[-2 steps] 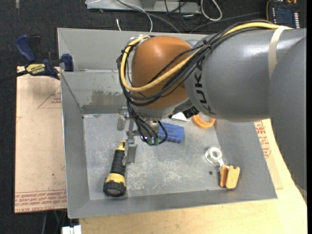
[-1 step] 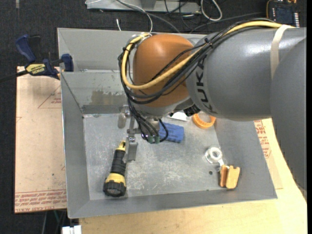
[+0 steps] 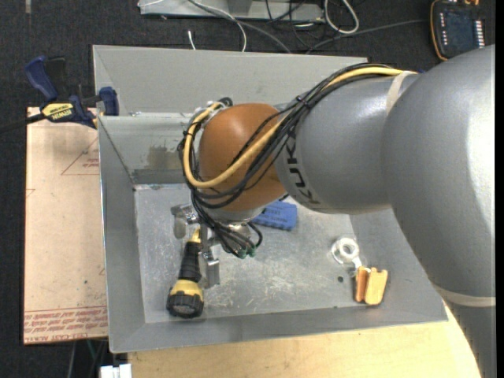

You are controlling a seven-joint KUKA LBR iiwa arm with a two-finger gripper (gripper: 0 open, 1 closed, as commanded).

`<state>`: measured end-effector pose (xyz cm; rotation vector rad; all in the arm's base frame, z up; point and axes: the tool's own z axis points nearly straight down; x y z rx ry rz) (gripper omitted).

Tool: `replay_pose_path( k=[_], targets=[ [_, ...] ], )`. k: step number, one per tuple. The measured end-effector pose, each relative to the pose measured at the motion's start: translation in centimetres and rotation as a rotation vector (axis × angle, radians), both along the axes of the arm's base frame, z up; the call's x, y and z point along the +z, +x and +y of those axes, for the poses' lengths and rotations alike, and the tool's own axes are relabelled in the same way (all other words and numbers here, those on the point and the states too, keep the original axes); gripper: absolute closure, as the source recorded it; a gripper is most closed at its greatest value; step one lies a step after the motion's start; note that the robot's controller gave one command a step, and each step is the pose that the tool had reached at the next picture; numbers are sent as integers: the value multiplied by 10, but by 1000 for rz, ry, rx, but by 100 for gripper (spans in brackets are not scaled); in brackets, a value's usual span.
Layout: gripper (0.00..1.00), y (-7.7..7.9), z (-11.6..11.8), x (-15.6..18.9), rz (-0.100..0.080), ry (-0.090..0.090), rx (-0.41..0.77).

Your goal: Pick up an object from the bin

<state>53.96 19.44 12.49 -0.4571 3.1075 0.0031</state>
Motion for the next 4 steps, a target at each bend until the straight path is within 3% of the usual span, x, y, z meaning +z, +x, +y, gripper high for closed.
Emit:
replay_pose_path(
  k=[1, 2, 3, 4],
  targets=[
    [0, -25, 7, 9, -8, 2, 273],
    [0, -22, 10, -26, 3, 0, 558],
    [0, -26, 9, -56, -7, 1, 697],
    [100, -25, 17, -55, -4, 4, 940]
  ],
)
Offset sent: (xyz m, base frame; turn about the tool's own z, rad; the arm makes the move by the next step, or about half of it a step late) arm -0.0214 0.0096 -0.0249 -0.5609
